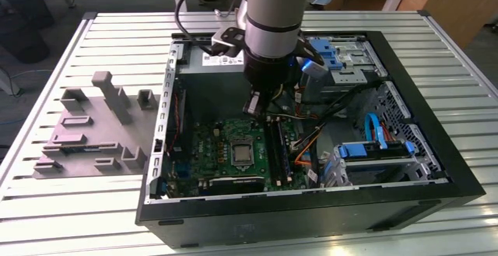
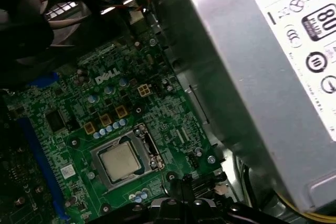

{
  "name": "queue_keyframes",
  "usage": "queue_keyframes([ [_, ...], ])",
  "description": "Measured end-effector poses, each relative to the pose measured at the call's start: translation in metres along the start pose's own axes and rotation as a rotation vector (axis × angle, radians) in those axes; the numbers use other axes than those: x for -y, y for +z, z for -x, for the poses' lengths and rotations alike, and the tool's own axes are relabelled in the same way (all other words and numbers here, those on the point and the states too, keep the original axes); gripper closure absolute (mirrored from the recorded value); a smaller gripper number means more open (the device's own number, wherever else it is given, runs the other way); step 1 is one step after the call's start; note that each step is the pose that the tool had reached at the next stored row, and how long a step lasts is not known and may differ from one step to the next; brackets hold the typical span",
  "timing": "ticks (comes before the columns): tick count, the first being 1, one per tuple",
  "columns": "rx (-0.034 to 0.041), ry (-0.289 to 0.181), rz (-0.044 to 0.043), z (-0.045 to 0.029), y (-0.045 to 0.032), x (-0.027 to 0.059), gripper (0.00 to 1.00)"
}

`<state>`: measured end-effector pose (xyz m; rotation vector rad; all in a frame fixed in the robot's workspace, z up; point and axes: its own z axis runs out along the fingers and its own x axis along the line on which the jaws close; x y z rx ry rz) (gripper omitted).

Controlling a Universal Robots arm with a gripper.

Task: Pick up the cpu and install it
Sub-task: 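Install the first cpu locking lever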

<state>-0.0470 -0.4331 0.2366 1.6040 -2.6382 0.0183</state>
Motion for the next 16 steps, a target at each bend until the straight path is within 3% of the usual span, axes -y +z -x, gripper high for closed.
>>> queue_keyframes([
  [5, -0.0004, -0.009, -0.0005, -0.0054, 0.0002, 0.0016, 0.89],
  [14, -0.0003, -0.01, -0.0006, -0.006, 0.0003, 0.0017, 0.89],
  [16, -0.0007, -0.028, -0.0015, -0.0063, 0.0004, 0.0013, 0.89],
])
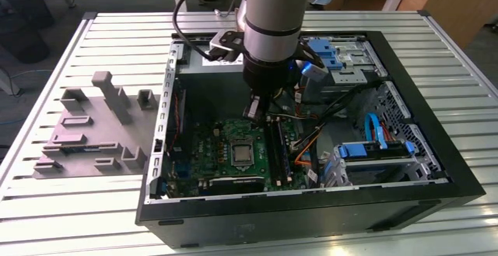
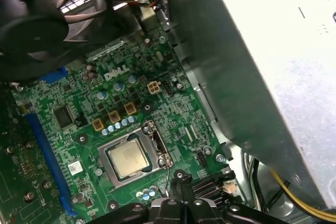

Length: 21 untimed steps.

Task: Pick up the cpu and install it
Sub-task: 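Install the first cpu locking lever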

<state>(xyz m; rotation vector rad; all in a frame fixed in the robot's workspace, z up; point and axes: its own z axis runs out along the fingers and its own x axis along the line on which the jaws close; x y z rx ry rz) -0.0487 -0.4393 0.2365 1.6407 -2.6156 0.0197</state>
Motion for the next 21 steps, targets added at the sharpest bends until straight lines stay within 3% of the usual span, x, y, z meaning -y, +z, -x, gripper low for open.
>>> queue_keyframes([
  [5, -0.0009, -0.049, -0.0025, -0.0012, 0.0002, -0.0004, 0.89],
  [11, -0.0015, -0.075, -0.0042, -0.0038, 0.0005, 0.0007, 0.89],
  [15, -0.0035, -0.125, -0.0066, -0.004, 0.0011, 0.0008, 0.89],
  [21, -0.0038, -0.14, -0.0075, -0.0116, 0.0015, 0.0038, 0.89],
])
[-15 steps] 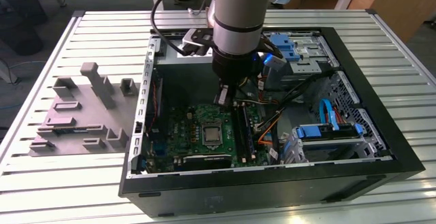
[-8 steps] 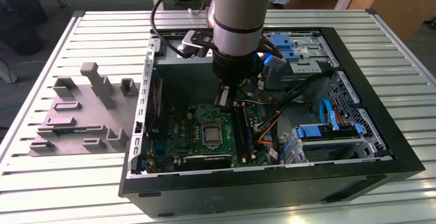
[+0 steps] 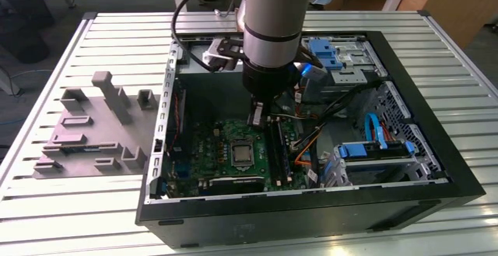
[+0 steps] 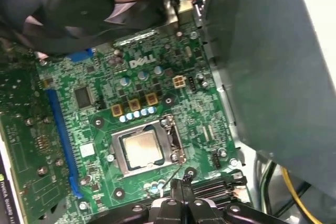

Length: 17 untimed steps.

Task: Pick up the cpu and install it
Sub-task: 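Install the first cpu locking lever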

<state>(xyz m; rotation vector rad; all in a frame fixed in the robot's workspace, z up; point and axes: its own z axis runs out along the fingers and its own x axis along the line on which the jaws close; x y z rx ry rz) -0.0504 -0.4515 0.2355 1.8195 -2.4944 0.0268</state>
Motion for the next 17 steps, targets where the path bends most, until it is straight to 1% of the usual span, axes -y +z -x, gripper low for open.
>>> queue_keyframes([
  [2, -0.0001, -0.004, -0.0002, -0.0033, 0.0002, 0.0007, 0.89],
  [4, 0.0001, -0.017, -0.001, -0.0044, 0.0009, 0.0011, 0.89],
  [8, -0.0014, -0.085, -0.0046, -0.0044, 0.0033, 0.0012, 0.89],
  [11, -0.0026, -0.102, -0.0058, -0.0053, 0.0037, 0.0012, 0.89],
  [15, -0.0112, -0.128, -0.0085, -0.0054, 0.0046, 0.0013, 0.89],
  [17, -0.021, -0.141, -0.0113, -0.0054, 0.0048, 0.0013, 0.89],
])
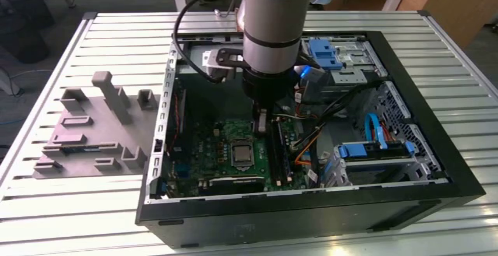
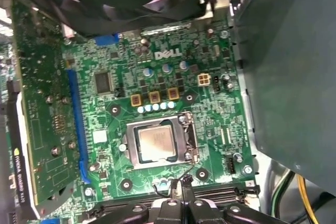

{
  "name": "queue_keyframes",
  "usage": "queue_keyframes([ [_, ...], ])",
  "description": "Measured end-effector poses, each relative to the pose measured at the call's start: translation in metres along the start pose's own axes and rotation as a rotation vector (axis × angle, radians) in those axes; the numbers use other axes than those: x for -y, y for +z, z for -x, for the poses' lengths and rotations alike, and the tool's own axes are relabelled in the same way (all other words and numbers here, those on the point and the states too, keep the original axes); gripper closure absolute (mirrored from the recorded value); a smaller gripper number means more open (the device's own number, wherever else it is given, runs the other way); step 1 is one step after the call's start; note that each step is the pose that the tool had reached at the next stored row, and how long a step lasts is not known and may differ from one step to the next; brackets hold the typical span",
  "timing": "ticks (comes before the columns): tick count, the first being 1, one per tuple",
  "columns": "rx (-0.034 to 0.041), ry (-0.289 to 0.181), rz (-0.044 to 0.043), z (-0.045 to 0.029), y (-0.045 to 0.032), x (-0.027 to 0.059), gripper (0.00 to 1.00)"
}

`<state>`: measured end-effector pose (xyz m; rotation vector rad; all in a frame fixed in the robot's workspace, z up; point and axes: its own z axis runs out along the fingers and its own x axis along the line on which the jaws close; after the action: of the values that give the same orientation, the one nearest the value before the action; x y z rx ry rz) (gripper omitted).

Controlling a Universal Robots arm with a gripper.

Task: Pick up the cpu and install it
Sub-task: 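Install the first cpu locking lever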

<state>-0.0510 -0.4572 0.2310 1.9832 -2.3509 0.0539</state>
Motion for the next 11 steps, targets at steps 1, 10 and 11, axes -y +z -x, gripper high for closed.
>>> queue_keyframes([
  [1, -0.0052, -0.005, -0.0013, 0.0, 0.0001, 0.0, 0.89],
  [10, -0.0104, -0.062, -0.0063, -0.005, 0.0046, -0.0002, 0.89],
  [11, -0.0104, -0.067, -0.0068, -0.0058, 0.0053, -0.0001, 0.89],
])
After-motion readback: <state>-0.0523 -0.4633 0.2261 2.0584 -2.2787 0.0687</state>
